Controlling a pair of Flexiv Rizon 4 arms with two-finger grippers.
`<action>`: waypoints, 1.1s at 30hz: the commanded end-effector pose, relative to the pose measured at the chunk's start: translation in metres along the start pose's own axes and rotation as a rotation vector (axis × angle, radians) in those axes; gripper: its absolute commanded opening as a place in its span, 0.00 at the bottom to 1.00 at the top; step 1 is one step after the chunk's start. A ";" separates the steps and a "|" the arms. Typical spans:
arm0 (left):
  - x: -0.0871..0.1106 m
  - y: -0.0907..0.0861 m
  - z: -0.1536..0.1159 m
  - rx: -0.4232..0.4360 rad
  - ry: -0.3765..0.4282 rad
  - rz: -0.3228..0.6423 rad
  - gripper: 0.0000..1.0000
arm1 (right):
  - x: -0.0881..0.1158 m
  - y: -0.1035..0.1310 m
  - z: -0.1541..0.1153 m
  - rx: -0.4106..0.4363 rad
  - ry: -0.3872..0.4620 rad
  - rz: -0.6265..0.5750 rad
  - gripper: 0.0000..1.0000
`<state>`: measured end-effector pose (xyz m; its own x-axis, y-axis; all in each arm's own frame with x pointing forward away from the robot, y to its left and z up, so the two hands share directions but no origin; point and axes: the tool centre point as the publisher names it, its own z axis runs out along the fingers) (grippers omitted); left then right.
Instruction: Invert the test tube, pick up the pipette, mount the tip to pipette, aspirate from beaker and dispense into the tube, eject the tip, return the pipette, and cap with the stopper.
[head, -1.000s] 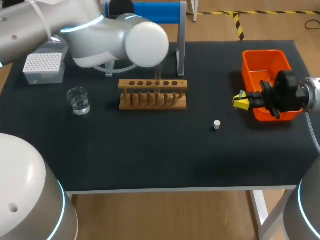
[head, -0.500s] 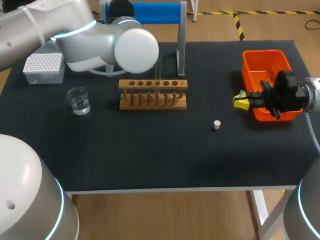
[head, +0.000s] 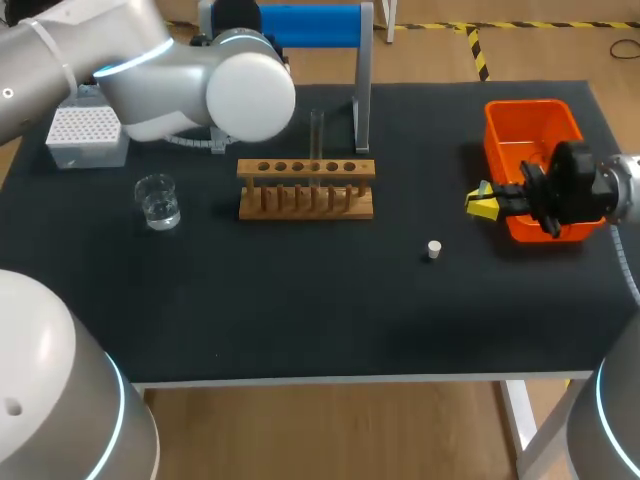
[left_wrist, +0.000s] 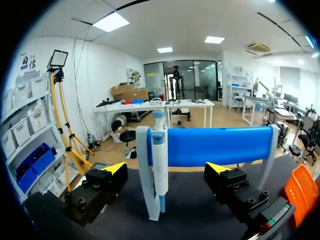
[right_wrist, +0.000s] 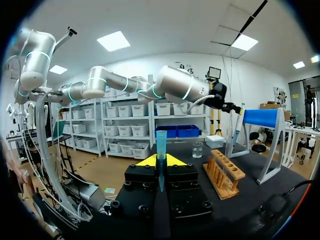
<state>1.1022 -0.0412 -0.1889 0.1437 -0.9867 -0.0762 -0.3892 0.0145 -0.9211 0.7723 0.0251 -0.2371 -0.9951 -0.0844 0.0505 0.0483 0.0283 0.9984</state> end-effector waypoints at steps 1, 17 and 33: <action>0.002 -0.001 0.012 -0.009 0.003 -0.003 0.76 | 0.001 0.000 -0.001 0.002 0.000 0.000 0.00; -0.003 -0.001 0.033 -0.014 0.023 -0.028 0.50 | 0.001 0.000 -0.001 0.002 0.000 0.000 0.00; -0.005 -0.003 0.049 -0.014 0.030 -0.004 0.49 | 0.001 0.000 -0.001 0.002 0.000 0.000 0.00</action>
<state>1.1402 -0.0282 -0.2032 0.1230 -0.9904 -0.0633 -0.3968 0.0094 -0.9179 0.7723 0.0252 -0.2371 -0.9951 -0.0844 0.0505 0.0483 0.0283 0.9984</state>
